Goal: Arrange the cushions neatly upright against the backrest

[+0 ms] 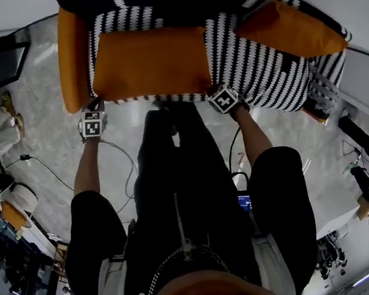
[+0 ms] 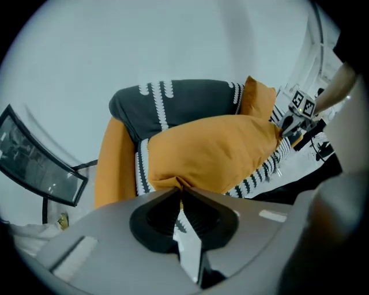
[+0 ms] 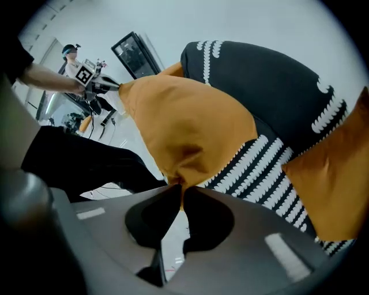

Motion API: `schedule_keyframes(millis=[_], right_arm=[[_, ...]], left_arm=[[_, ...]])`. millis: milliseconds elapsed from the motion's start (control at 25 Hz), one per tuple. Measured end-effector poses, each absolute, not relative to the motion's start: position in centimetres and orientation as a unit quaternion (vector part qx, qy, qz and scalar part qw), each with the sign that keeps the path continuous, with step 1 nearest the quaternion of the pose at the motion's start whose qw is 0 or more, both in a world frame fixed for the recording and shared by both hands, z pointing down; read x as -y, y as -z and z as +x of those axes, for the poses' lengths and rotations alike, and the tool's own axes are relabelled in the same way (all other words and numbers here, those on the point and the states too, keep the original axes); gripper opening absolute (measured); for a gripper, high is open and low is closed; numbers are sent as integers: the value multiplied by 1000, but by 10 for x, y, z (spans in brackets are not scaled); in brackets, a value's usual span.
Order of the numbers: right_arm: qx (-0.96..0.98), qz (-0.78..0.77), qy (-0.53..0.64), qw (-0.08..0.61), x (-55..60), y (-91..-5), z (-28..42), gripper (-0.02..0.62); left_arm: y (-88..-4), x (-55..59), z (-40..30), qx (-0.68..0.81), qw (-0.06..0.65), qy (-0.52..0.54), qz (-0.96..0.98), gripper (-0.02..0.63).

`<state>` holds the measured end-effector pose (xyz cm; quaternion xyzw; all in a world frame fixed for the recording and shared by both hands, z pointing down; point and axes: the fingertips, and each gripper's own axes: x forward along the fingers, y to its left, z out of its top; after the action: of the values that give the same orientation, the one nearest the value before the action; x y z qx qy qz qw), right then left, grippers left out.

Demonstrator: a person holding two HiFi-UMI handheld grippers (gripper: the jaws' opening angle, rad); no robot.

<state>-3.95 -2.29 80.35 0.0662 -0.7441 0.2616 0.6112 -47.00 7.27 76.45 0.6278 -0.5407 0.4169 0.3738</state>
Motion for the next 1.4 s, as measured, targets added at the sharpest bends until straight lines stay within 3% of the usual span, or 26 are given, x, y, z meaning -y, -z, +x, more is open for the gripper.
schedule_keyframes(millis=[680, 920, 1400], right_arm=[[746, 185, -306, 562, 167, -727, -77, 23], [724, 204, -316, 578, 218, -728, -81, 23], [685, 392, -354, 502, 336, -721, -97, 35]], left_arm=[[-683, 83, -487, 459, 335, -375, 733, 28], [-687, 128, -496, 435, 340, -396, 734, 29], [-698, 254, -537, 507, 359, -344, 704, 29]])
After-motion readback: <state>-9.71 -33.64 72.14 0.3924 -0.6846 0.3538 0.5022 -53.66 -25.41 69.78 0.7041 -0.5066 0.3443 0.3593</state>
